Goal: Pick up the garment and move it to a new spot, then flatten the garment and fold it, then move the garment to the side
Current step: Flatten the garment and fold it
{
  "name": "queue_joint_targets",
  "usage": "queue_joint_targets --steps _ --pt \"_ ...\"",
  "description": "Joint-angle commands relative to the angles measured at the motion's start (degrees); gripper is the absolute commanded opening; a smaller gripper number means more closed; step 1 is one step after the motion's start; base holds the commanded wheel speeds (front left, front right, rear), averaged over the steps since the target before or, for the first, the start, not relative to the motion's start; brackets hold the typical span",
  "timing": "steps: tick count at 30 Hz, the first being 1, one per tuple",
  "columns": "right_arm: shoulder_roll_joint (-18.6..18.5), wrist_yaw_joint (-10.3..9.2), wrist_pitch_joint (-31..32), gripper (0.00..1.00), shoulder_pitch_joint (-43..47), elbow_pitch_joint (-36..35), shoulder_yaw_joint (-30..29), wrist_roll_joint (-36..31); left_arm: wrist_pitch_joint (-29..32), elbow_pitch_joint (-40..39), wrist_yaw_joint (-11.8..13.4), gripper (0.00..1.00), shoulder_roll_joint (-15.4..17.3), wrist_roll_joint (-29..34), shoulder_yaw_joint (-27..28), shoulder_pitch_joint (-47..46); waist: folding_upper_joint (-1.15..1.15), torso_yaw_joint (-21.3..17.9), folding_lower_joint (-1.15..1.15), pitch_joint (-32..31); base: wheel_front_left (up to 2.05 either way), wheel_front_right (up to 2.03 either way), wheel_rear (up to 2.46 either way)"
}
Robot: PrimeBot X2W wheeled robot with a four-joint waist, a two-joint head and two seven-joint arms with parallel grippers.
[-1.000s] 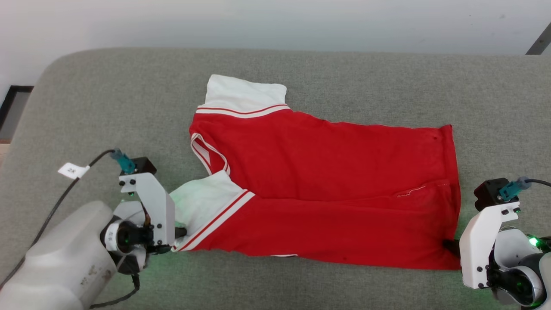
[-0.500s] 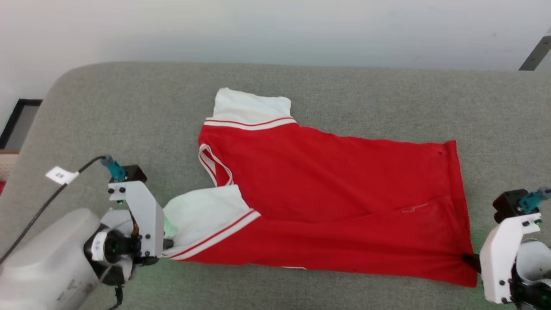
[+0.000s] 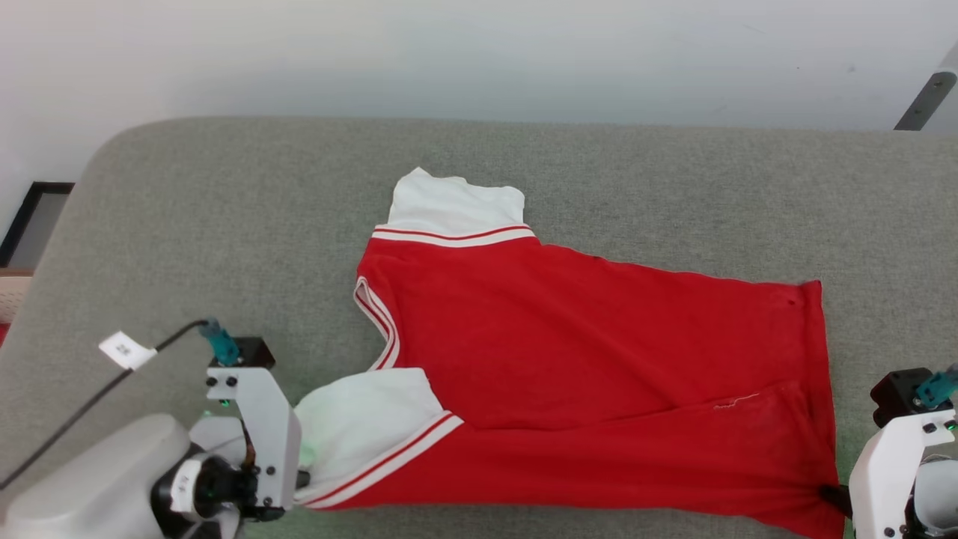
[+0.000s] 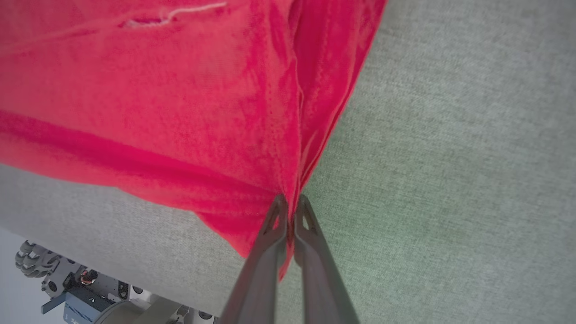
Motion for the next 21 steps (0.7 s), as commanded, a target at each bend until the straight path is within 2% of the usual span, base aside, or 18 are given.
queue_joint_targets --steps 1,2,3,5,6,7,8,9,10,11,21 --pt "0.30 -0.09 -0.10 0.00 0.64 0.42 -0.12 -0.51 -0.28 0.09 0.34 0.00 -0.34 0.33 -0.14 0.82 0.00 -0.07 0.00 0.08 0.00 0.00 0.00" --pt "0.47 -0.09 -0.18 0.00 0.46 0.64 -0.05 -0.66 -0.25 0.30 0.34 0.00 -0.57 0.21 -0.18 0.97 0.00 -0.12 0.00 0.11 0.00 0.00 0.00" --pt "0.56 -0.09 -0.14 0.00 0.28 0.85 0.09 -0.87 -0.26 0.55 0.31 0.11 -0.71 0.35 -0.36 0.98 0.00 -0.16 0.00 0.13 0.00 0.00 0.00" --pt "0.85 -0.09 -0.28 0.04 -0.18 1.18 0.34 -1.24 -0.29 1.16 0.10 0.25 -0.94 0.86 -0.66 0.76 0.00 -0.22 0.00 0.13 0.00 0.00 0.00" --pt "0.87 -0.09 -0.37 0.24 -0.49 1.31 0.48 -1.29 -0.33 1.40 -0.14 0.36 -1.18 0.78 -0.64 0.68 0.00 -0.25 0.00 0.12 0.00 0.00 0.00" --pt "0.87 -0.09 -0.37 0.24 -0.49 1.31 0.48 -1.29 -0.33 1.40 -0.14 0.36 -1.18 0.78 -0.64 0.68 0.00 -0.25 0.00 0.12 0.00 0.00 0.00" --pt "0.85 -0.09 -0.50 0.42 -0.74 1.40 0.61 -1.29 -0.57 1.62 -0.22 0.49 -1.38 0.89 -0.56 0.45 0.00 -0.27 0.00 0.14 0.00 0.00 0.00" --pt "0.94 -0.09 -0.62 0.49 -0.97 1.43 0.79 -1.25 -0.66 1.84 -0.50 0.75 -1.40 1.07 -0.52 0.17 0.00 -0.32 0.00 0.12 0.00 0.00 0.00" --pt "0.99 -0.09 -0.70 0.81 -1.07 1.37 0.92 -1.27 -0.74 2.01 -0.72 0.94 -1.41 1.13 -0.37 -0.16 0.00 -0.34 0.00 0.10 0.00 0.00 0.00" --pt "0.80 -0.09 -0.90 1.00 -1.16 1.32 0.96 -1.41 -0.84 2.14 -0.86 1.00 -1.36 1.14 -0.16 -0.36 0.00 -0.35 0.00 0.07 0.00 0.00 0.00" --pt "1.15 -0.08 -0.79 1.00 -0.55 -1.65 0.32 -0.81 -1.06 1.38 -0.61 1.00 1.82 1.92 1.04 -2.26 0.00 -0.55 0.00 -0.93 0.00 0.00 0.00"
